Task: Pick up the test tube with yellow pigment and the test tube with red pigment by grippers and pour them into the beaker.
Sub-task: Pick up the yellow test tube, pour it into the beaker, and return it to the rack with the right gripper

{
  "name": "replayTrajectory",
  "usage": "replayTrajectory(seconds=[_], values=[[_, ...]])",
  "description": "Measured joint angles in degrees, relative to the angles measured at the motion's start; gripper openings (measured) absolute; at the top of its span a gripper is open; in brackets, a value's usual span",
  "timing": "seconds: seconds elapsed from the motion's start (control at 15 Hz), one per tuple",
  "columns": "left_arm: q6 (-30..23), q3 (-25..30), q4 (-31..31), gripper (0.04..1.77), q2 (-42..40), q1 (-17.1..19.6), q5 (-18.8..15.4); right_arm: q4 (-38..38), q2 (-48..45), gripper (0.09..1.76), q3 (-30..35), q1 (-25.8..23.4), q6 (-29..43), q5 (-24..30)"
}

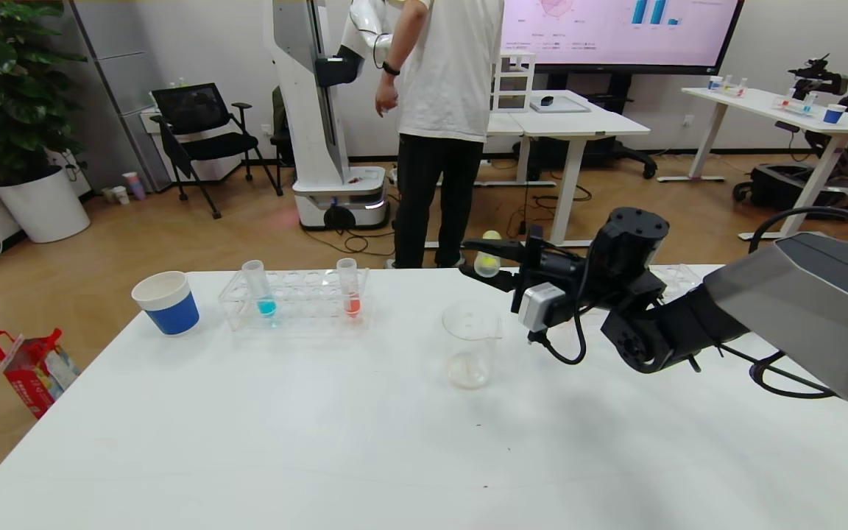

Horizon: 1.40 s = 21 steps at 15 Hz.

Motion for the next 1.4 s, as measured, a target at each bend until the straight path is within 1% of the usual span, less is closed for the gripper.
replayTrajectory(seconds=[0.27, 0.47, 0.87, 1.2, 1.4], values=[[0.0, 0.0, 0.0, 1.75, 0.0, 0.0, 0.0, 1.8, 0.1, 0.51, -0.8, 0.0, -4.4, -0.1], [0.0, 0.0, 0.0, 1.75, 0.0, 0.0, 0.0, 6.2, 0.0, 0.51, -1.5, 0.2, -9.4, -0.1], [0.0, 0.0, 0.0, 1.75, 0.0, 0.0, 0.0, 11.2, -0.2, 0.51, -4.2, 0.0, -16.4, -0.1], [0.0, 0.0, 0.0, 1.75, 0.0, 0.0, 0.0, 12.4, -0.3, 0.51, -5.5, 0.0, -20.1, 0.0], [0.0, 0.0, 0.0, 1.75, 0.0, 0.0, 0.0, 15.3, -0.7, 0.51, -5.9, 0.0, -24.9, -0.1]])
